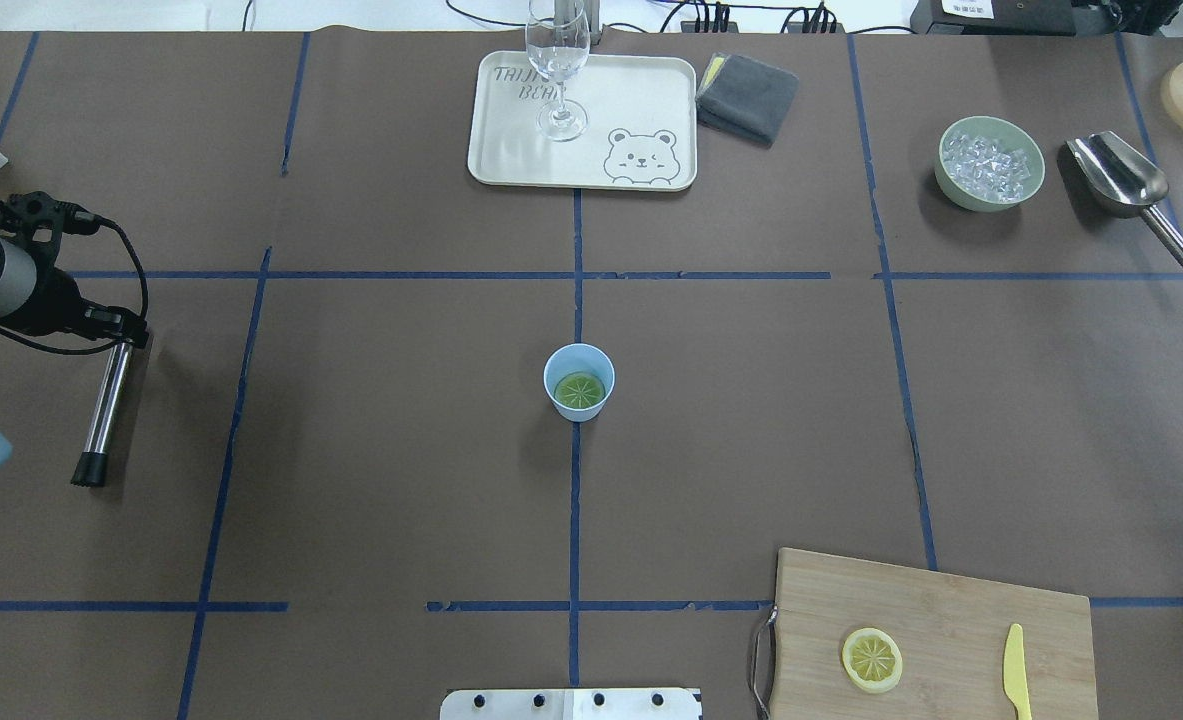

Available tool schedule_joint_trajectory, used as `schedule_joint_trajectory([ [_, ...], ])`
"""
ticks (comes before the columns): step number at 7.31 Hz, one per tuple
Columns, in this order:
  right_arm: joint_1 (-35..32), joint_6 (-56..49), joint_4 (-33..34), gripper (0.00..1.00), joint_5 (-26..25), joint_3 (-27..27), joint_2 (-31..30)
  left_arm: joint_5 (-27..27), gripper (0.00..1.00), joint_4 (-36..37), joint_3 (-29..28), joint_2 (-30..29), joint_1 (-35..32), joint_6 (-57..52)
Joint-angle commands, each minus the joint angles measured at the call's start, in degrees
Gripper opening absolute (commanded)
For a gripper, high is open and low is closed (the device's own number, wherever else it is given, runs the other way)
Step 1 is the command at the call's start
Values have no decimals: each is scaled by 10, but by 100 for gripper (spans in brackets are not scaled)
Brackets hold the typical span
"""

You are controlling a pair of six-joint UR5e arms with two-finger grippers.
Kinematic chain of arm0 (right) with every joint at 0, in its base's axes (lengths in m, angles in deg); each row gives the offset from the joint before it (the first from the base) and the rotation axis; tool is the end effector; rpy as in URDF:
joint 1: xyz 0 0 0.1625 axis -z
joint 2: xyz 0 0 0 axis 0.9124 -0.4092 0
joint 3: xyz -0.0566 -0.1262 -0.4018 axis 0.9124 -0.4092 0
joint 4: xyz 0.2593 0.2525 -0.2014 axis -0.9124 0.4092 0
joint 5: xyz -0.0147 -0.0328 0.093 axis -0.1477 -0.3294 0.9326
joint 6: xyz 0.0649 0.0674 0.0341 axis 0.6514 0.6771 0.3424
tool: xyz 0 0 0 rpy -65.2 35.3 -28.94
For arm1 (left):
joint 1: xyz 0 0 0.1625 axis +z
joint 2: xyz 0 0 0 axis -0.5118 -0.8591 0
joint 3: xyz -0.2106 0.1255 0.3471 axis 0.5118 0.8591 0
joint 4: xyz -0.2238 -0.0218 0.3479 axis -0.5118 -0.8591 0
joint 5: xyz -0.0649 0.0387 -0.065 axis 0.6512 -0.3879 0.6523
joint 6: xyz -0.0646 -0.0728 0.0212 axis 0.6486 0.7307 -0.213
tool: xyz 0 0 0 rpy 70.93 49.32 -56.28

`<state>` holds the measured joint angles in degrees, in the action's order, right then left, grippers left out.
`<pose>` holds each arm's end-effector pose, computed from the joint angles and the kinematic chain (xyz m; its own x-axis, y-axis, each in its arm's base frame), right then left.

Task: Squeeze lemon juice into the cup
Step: 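Reach the left gripper to the upright steel muddler and grasp its top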

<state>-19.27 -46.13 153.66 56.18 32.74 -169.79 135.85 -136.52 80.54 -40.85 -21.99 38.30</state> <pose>0.0365 -0.4236 0.5787 0.7384 -0.3305 0.5878 0.2885 0.9427 0.1676 0.2747 -0.5005 0.5676 0.7030 0.1586 -0.6933 -0.0263 0.9800 0.1975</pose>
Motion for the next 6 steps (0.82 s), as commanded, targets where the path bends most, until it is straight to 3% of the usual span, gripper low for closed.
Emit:
schedule_joint_trajectory([
  [1, -1, 1, 0, 100, -1, 0, 1, 0, 54, 0, 0, 0, 5, 7],
  [6, -1, 2, 0, 100, -1, -2, 4, 0, 53, -1, 1, -1, 12, 14],
])
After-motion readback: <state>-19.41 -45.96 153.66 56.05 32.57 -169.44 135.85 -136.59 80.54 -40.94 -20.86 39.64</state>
